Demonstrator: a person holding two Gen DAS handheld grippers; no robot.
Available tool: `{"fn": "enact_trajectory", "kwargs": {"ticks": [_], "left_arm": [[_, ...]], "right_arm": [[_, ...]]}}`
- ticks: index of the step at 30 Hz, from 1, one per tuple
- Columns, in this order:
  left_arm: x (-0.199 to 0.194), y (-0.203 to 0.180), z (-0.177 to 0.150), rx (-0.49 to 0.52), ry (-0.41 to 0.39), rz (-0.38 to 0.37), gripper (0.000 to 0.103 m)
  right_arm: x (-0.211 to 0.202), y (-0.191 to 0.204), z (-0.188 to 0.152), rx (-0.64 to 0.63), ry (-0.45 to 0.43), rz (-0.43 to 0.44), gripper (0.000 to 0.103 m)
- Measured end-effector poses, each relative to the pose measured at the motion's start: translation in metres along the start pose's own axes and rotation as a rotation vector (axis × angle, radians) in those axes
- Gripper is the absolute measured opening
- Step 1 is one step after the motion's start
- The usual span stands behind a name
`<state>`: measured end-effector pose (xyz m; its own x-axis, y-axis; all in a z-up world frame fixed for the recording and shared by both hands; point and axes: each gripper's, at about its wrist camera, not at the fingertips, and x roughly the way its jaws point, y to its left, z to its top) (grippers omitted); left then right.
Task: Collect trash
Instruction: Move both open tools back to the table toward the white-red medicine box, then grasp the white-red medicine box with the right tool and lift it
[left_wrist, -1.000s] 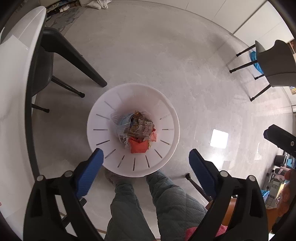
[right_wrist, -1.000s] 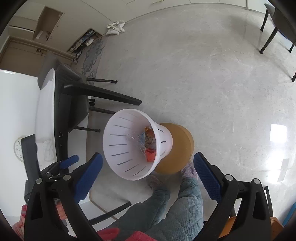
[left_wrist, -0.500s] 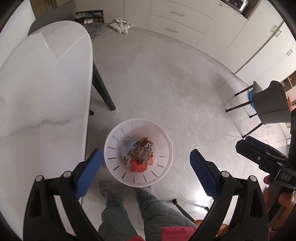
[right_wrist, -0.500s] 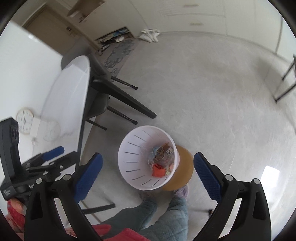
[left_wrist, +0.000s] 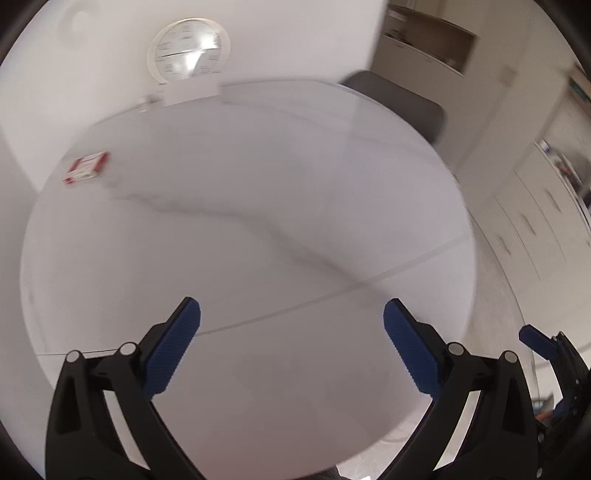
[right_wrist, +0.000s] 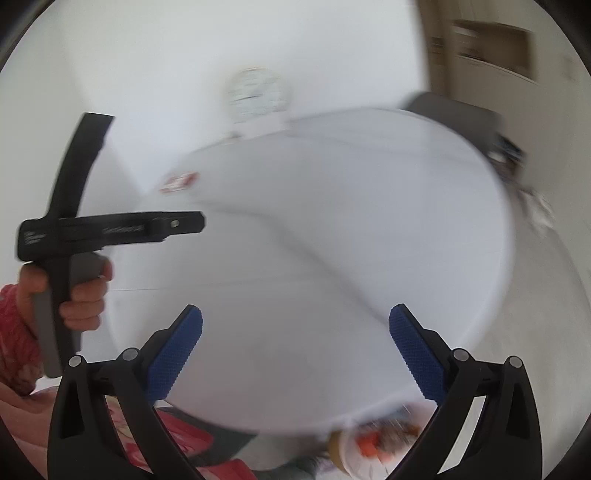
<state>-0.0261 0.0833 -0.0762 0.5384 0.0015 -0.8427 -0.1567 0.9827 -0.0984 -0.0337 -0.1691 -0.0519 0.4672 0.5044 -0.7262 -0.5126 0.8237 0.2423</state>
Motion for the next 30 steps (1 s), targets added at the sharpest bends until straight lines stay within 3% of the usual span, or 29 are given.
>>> {"fn": "enact_trajectory", "kwargs": {"ticks": [7, 15, 23, 30], "left_arm": [[0.033, 0.203, 0.048, -0.26, -0.026, 0.208, 0.095], [0.114, 0.384, 0.098, -0.501, -0.009, 0.271, 0.095], [0.189, 0.476, 0.138, -0.578, 0.017, 0.294, 0.095], [0.22, 0.511, 0.153, -0.609, 0.021, 0.286, 0.095]], "right_arm": [[0.176, 0.13, 0.126, -0.25, 0.124, 0.222, 0.1], [0.403, 0.268, 0.245, -0.511, 0.285, 0.383, 0.1], [0.583, 0.359, 0.305, -0.843, 0.416, 0.397, 0.1], [0.651, 0.384, 0.31, -1.026, 0.478, 0.38, 0.1]]}}
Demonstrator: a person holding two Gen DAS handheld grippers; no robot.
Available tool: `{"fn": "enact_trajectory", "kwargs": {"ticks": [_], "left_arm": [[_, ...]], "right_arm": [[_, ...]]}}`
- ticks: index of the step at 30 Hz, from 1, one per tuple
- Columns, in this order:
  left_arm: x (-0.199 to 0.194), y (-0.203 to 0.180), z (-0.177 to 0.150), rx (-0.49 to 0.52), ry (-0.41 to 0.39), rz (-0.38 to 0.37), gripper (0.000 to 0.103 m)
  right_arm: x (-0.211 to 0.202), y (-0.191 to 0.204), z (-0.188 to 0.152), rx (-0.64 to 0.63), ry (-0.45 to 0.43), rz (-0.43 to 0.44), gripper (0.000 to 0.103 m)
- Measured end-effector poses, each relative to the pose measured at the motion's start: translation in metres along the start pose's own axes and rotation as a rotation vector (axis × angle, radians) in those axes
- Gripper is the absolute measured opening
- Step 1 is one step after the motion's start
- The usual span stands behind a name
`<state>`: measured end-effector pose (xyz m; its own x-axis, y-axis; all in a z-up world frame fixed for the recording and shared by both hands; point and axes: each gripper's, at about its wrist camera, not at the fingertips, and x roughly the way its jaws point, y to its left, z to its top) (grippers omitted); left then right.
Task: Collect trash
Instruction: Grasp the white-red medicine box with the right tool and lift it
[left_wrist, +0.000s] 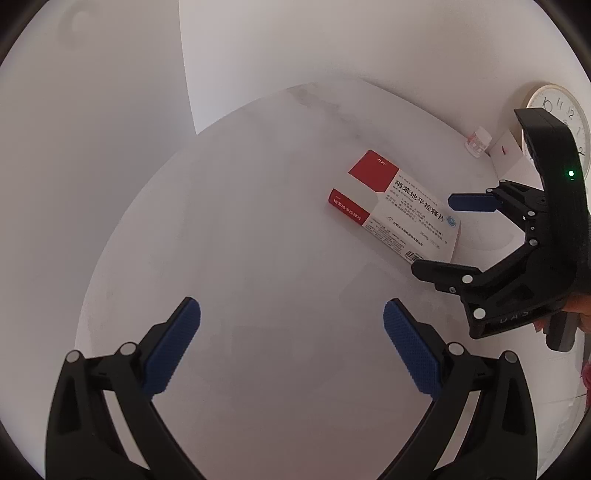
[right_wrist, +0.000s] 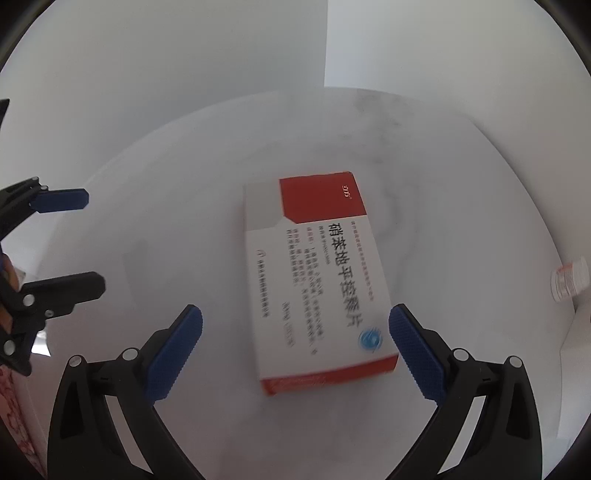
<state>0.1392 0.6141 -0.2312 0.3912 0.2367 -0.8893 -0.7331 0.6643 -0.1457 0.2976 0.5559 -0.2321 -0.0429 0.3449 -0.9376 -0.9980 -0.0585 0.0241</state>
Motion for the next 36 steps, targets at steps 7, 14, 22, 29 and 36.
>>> {"fn": "enact_trajectory", "kwargs": {"ticks": [7, 14, 22, 29, 36], "left_arm": [[0.004, -0.01, -0.001, 0.032, 0.002, -0.023, 0.095], [-0.013, -0.01, -0.012, 0.041, -0.013, -0.005, 0.095], [-0.028, 0.0, -0.015, 0.012, -0.027, 0.023, 0.095], [-0.03, -0.004, -0.016, 0.011, -0.026, 0.02, 0.095], [-0.051, -0.021, -0.021, 0.07, -0.05, -0.013, 0.095]], "right_arm": [[0.003, -0.016, -0.007, 0.026, -0.004, -0.038, 0.081], [0.002, -0.022, -0.016, 0.059, 0.036, -0.079, 0.045], [-0.024, -0.035, -0.019, 0.211, -0.071, -0.027, 0.05], [-0.029, -0.041, -0.017, 0.283, -0.103, -0.085, 0.019], [-0.066, -0.014, -0.039, 0.393, -0.152, -0.116, 0.019]]}}
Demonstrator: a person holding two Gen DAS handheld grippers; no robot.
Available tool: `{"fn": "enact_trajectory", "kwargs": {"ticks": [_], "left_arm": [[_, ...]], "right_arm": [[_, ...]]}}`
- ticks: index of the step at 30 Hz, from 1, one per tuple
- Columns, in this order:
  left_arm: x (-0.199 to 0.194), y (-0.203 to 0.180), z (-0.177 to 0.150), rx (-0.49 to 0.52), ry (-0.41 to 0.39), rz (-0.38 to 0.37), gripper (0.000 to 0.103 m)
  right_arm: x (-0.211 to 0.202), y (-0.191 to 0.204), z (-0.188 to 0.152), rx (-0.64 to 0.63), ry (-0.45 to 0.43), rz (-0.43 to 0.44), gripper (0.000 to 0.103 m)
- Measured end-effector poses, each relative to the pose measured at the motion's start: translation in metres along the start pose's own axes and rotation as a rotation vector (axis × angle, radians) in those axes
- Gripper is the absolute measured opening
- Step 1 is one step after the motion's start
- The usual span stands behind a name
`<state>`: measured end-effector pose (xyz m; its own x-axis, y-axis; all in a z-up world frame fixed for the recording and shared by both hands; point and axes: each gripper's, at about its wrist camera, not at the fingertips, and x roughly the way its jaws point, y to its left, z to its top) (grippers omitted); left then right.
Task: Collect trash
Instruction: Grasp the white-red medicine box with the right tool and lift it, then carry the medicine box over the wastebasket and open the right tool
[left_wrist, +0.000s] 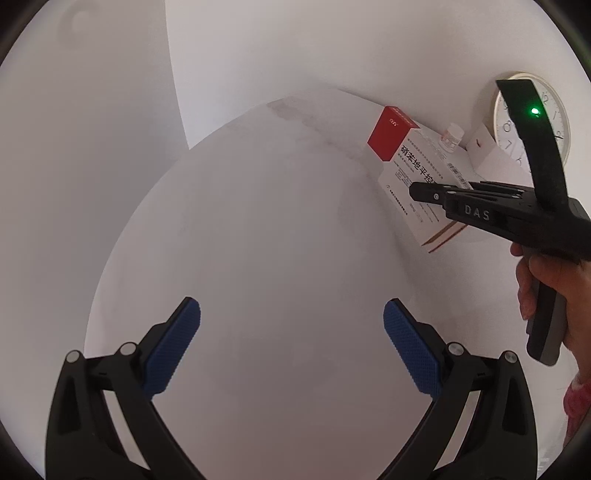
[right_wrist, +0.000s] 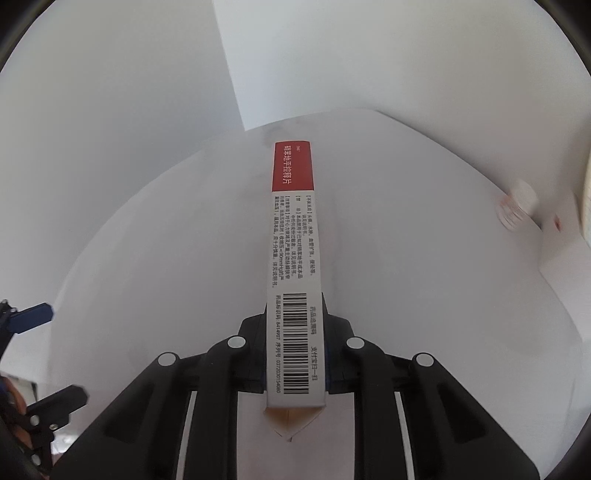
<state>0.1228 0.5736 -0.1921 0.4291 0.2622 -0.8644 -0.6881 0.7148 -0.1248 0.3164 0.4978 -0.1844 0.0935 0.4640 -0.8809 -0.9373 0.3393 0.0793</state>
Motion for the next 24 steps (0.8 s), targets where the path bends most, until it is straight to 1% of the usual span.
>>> {"fn": "enact_trajectory", "kwargs": {"ticks": [2, 4, 6, 9, 11, 12, 14, 15, 18, 20, 21, 23, 24], "left_arm": [[-0.013, -0.01, -0.007, 0.045, -0.002, -0.025, 0.095], [-0.031, -0.026, -0.019, 0.109, 0.0, -0.062, 0.095], [-0.053, -0.044, -0.035, 0.177, 0.0, -0.11, 0.095], [-0.09, -0.08, -0.07, 0.303, 0.003, -0.188, 0.095], [-0.114, -0.107, -0.097, 0.388, -0.002, -0.234, 0.095], [-0.13, -0.123, -0.115, 0.439, -0.007, -0.264, 0.095], [-0.157, -0.152, -0.15, 0.52, -0.011, -0.327, 0.095], [-0.169, -0.164, -0.166, 0.549, -0.01, -0.36, 0.095], [-0.209, -0.204, -0.226, 0.64, 0.01, -0.47, 0.095], [-0.235, -0.23, -0.272, 0.71, 0.018, -0.528, 0.095], [-0.246, -0.242, -0.292, 0.742, 0.023, -0.547, 0.095], [-0.27, -0.264, -0.341, 0.811, 0.038, -0.593, 0.095], [-0.279, -0.275, -0.362, 0.835, 0.047, -0.603, 0.095]], "right_arm": [[-0.031, 0.002, -0.022, 0.059, -0.028, -0.005, 0.019], [-0.078, 0.009, -0.06, 0.12, -0.061, -0.029, 0.019], [-0.126, 0.017, -0.101, 0.172, -0.088, -0.073, 0.019], [-0.202, 0.03, -0.179, 0.299, -0.131, -0.134, 0.019], [-0.254, 0.043, -0.241, 0.394, -0.156, -0.196, 0.019], [-0.274, 0.048, -0.268, 0.433, -0.162, -0.226, 0.019], [-0.32, 0.063, -0.334, 0.529, -0.171, -0.296, 0.019], [-0.334, 0.072, -0.358, 0.564, -0.171, -0.321, 0.019], [-0.384, 0.102, -0.448, 0.67, -0.162, -0.404, 0.019], [-0.414, 0.125, -0.507, 0.737, -0.149, -0.444, 0.019], [-0.42, 0.135, -0.526, 0.758, -0.146, -0.461, 0.019], [-0.448, 0.158, -0.584, 0.81, -0.144, -0.501, 0.019], [-0.455, 0.167, -0.605, 0.839, -0.147, -0.513, 0.019]]}}
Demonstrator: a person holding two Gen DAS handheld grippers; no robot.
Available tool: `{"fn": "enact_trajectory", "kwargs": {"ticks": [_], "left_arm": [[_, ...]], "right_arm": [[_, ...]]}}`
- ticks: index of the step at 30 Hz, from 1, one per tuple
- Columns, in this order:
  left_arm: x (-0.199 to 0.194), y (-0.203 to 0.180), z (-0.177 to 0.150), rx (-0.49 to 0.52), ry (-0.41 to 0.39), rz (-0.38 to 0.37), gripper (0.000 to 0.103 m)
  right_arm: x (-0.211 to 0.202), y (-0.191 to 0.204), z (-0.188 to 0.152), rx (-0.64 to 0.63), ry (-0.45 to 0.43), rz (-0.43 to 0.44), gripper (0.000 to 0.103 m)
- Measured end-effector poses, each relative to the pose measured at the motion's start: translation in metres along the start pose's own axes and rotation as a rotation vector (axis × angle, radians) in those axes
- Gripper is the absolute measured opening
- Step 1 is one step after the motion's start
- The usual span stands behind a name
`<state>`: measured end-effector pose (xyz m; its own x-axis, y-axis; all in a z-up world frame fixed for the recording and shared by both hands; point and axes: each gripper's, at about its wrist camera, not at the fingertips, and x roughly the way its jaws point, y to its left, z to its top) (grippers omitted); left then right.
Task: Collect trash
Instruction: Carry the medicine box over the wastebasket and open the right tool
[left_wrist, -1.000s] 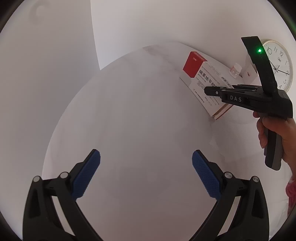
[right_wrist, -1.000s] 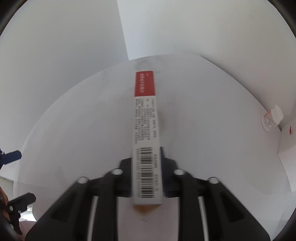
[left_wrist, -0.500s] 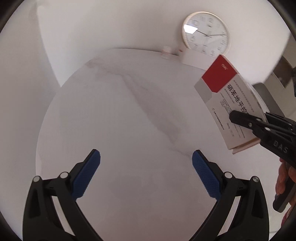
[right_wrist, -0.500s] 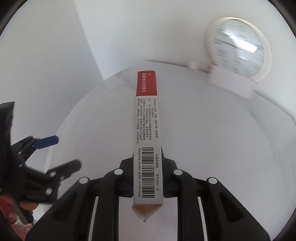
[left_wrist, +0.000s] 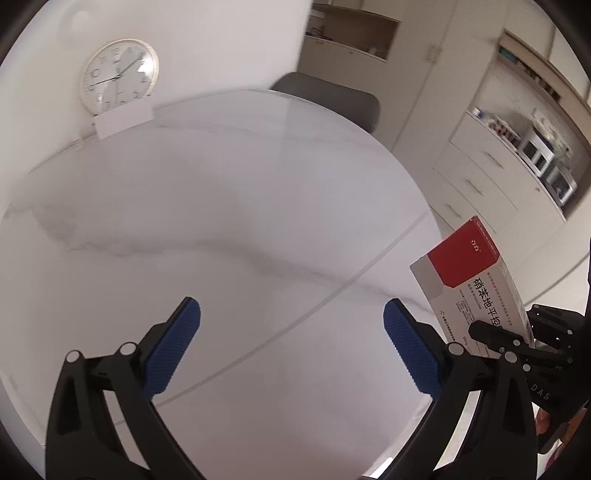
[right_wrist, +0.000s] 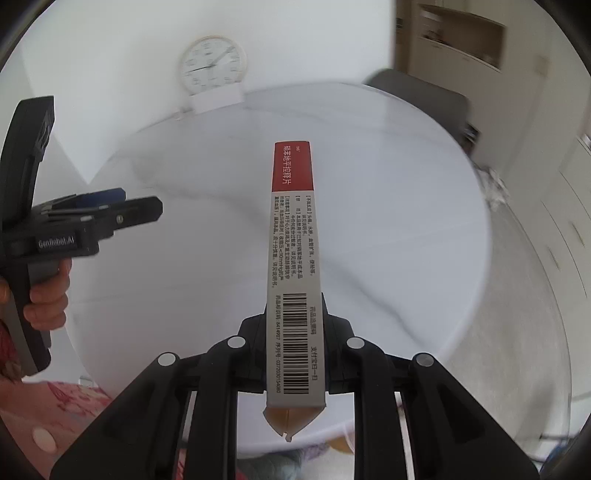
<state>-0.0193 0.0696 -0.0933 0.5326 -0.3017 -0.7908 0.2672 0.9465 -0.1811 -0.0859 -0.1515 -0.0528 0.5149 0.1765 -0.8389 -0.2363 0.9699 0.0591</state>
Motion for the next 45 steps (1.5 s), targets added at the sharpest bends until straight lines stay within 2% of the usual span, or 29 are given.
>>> {"fn": "enact_trajectory", "kwargs": {"ticks": [4, 7, 11, 14, 17, 18, 21, 22, 23, 25, 26, 32, 39, 42, 45], "left_arm": [[0.015, -0.088, -0.025, 0.067, 0.053, -0.037, 0.095], [0.028, -0.134, -0.038, 0.102, 0.082, -0.033, 0.095], [0.041, -0.18, -0.053, 0.136, 0.123, 0.017, 0.095], [0.049, -0.205, -0.058, 0.154, 0.154, 0.035, 0.095], [0.051, -0.219, -0.062, 0.175, 0.181, 0.049, 0.095], [0.055, -0.225, -0.064, 0.188, 0.196, 0.056, 0.095], [0.065, -0.238, -0.072, 0.223, 0.223, 0.066, 0.095], [0.065, -0.239, -0.076, 0.236, 0.234, 0.068, 0.095], [0.063, -0.233, -0.08, 0.244, 0.24, 0.065, 0.095], [0.066, -0.237, -0.083, 0.253, 0.252, 0.06, 0.095], [0.067, -0.239, -0.085, 0.254, 0.26, 0.056, 0.095], [0.069, -0.232, -0.079, 0.275, 0.271, 0.037, 0.095], [0.068, -0.225, -0.075, 0.277, 0.268, 0.023, 0.095], [0.065, -0.219, -0.073, 0.266, 0.256, 0.028, 0.095], [0.051, -0.212, -0.066, 0.251, 0.218, 0.057, 0.095]], "right_arm": [[-0.022, -0.065, -0.076, 0.128, 0.026, -0.07, 0.02], [-0.002, -0.112, -0.123, 0.23, 0.089, -0.082, 0.02], [0.07, -0.162, -0.173, 0.327, 0.219, -0.045, 0.02], [0.125, -0.19, -0.203, 0.397, 0.31, 0.016, 0.02], [0.188, -0.197, -0.226, 0.414, 0.422, 0.042, 0.02], [0.208, -0.195, -0.224, 0.414, 0.445, 0.044, 0.02], [0.239, -0.198, -0.24, 0.429, 0.509, 0.036, 0.023], [0.245, -0.201, -0.245, 0.445, 0.522, 0.036, 0.033], [0.238, -0.207, -0.255, 0.463, 0.527, 0.039, 0.052], [0.231, -0.212, -0.265, 0.493, 0.505, 0.029, 0.063], [0.227, -0.215, -0.267, 0.499, 0.497, 0.027, 0.065], [0.195, -0.216, -0.264, 0.556, 0.427, 0.038, 0.074], [0.153, -0.215, -0.257, 0.616, 0.322, 0.022, 0.076], [0.12, -0.209, -0.241, 0.622, 0.265, -0.001, 0.076], [0.068, -0.192, -0.203, 0.565, 0.188, -0.047, 0.076]]}}
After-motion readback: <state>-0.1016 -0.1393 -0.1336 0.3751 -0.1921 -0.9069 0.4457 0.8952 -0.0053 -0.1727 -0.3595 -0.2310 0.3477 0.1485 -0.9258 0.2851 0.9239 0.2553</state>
